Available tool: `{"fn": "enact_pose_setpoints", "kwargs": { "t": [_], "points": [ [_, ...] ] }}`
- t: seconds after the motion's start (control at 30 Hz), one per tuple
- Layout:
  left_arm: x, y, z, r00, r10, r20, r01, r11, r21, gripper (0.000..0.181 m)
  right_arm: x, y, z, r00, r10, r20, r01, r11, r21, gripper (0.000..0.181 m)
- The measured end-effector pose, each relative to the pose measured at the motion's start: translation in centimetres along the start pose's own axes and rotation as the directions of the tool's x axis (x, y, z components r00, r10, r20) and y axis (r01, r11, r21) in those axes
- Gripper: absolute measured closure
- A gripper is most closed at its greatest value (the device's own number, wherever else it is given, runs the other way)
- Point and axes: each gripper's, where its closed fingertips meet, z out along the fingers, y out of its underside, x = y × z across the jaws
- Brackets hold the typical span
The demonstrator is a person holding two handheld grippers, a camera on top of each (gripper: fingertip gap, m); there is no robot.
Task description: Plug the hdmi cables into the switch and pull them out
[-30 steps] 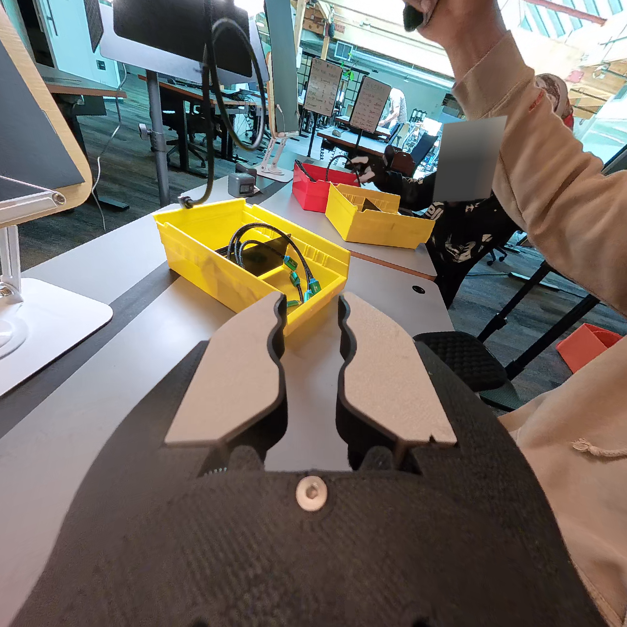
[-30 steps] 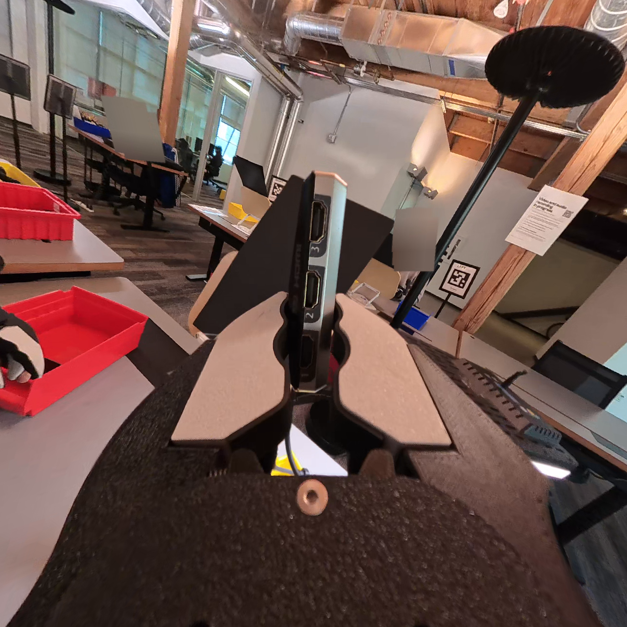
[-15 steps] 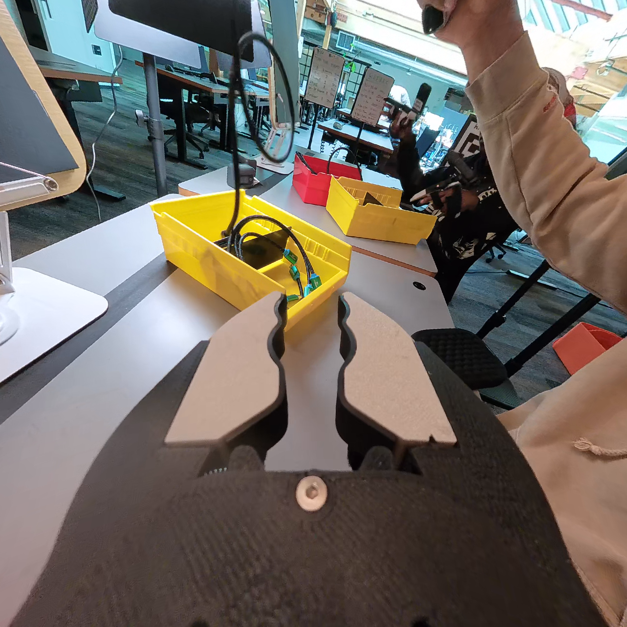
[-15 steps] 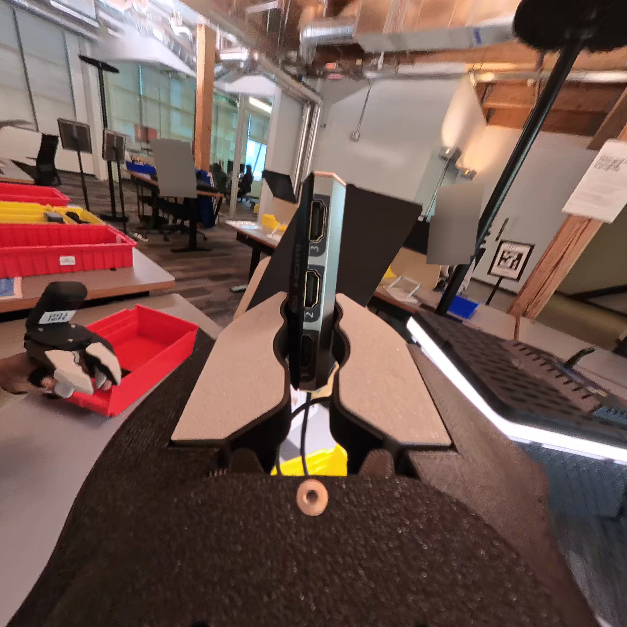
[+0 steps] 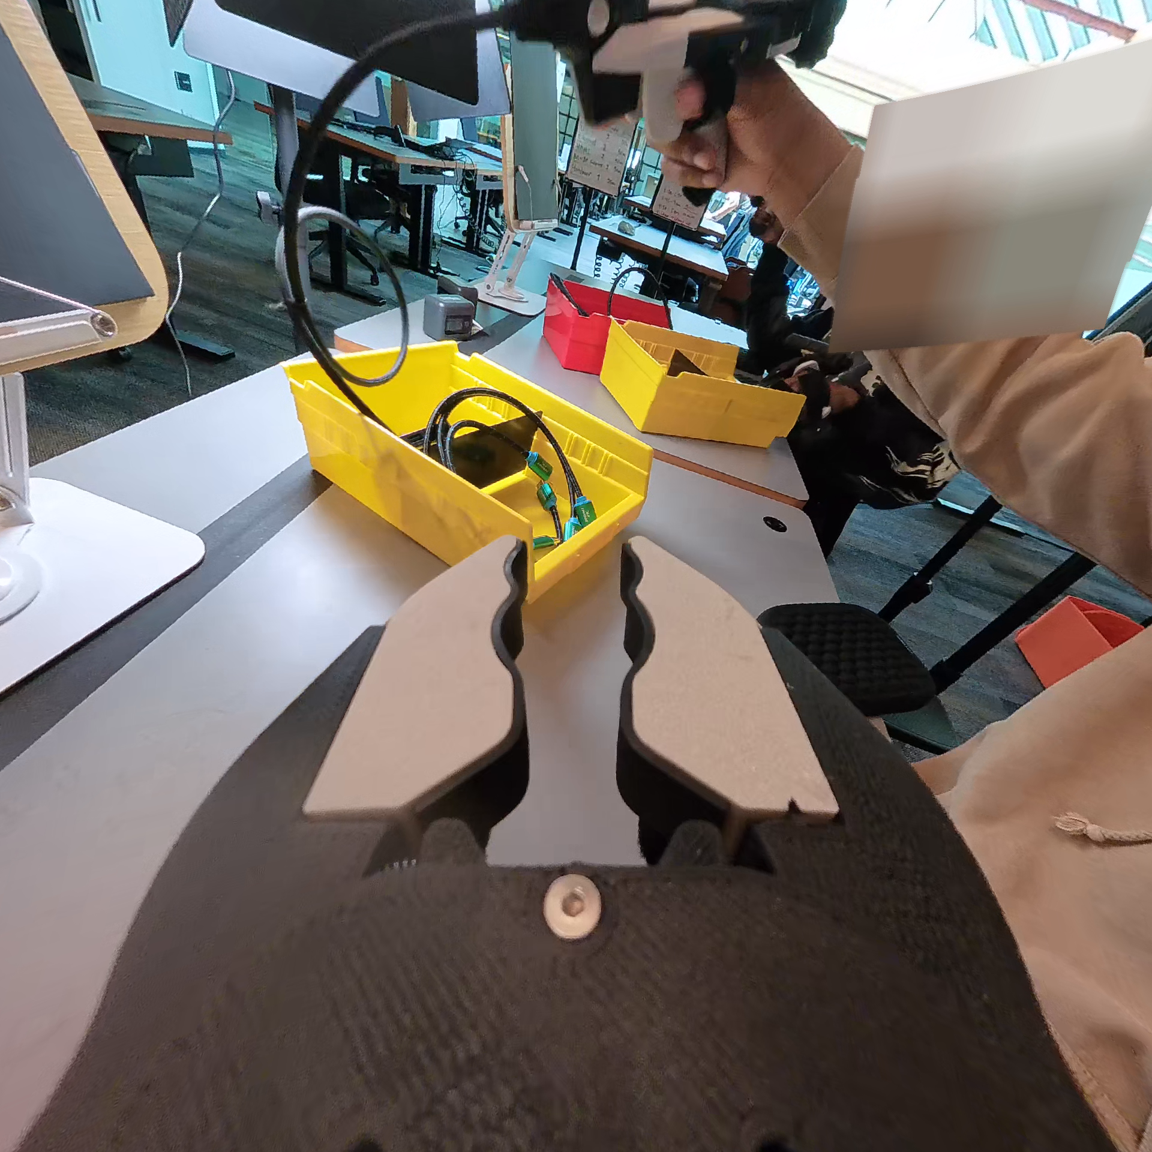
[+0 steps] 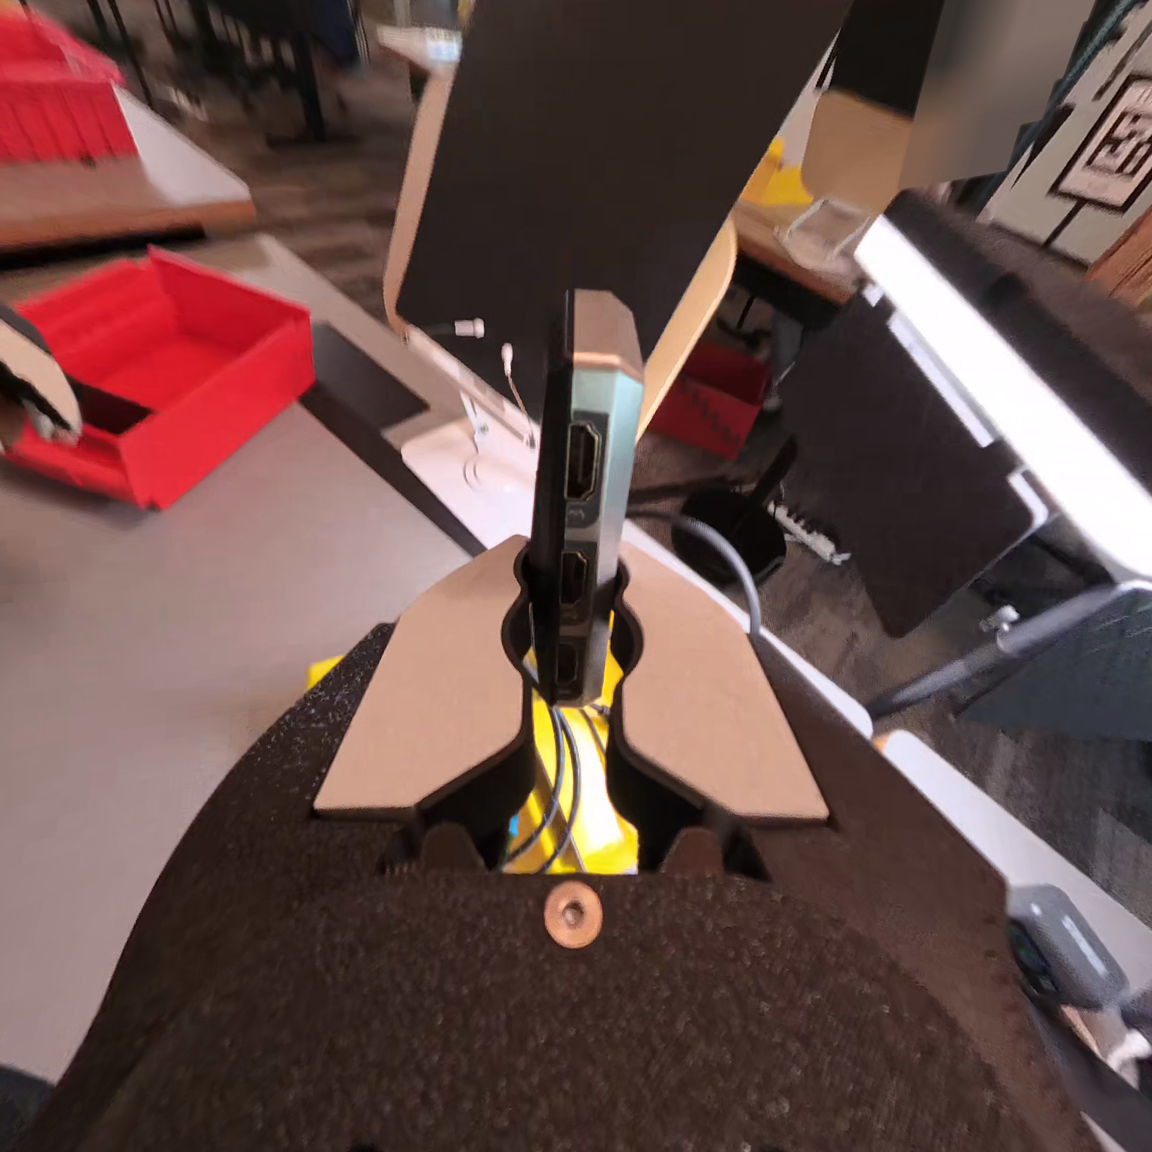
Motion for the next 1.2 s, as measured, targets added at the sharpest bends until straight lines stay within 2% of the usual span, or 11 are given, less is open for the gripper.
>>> {"fn": "enact_pose_setpoints", "kwargs": {
  "t": [0.13, 0.37, 0.7, 1.0, 1.2],
  "points": [
    [-0.3, 0.3, 0.2, 1.0, -0.009, 0.001, 0.009, 1.0, -0.009, 0.152, -0.9, 3.7, 1.7, 0.998, -0.045, 0.048, 0.053, 0.982, -0.181, 0.16],
    [-0.5, 0.8, 0.5, 1.0, -0.017, 0.0, 0.017, 1.0, -0.026, 0.152, -1.3, 7.4, 2.8, 0.992, -0.076, 0.102, 0.109, 0.918, -0.381, 0.16],
    [-0.7, 1.0, 0.6, 1.0, -0.024, -0.001, 0.024, 0.999, -0.029, 0.153, -1.4, 11.0, 4.9, 0.992, -0.014, 0.123, 0.069, 0.886, -0.459, 0.16],
    [-1.0, 1.4, 0.6, 0.999, -0.032, 0.004, 0.032, 0.999, -0.039, 0.153, -2.3, 15.5, 9.0, 0.981, 0.084, 0.173, 0.014, 0.866, -0.499, 0.158],
    [-1.7, 1.7, 0.4, 0.999, -0.045, 0.014, 0.045, 0.998, -0.039, 0.153, -1.7, 19.1, 11.6, 0.982, 0.128, 0.14, -0.033, 0.842, -0.538, 0.155]
  ]
}}
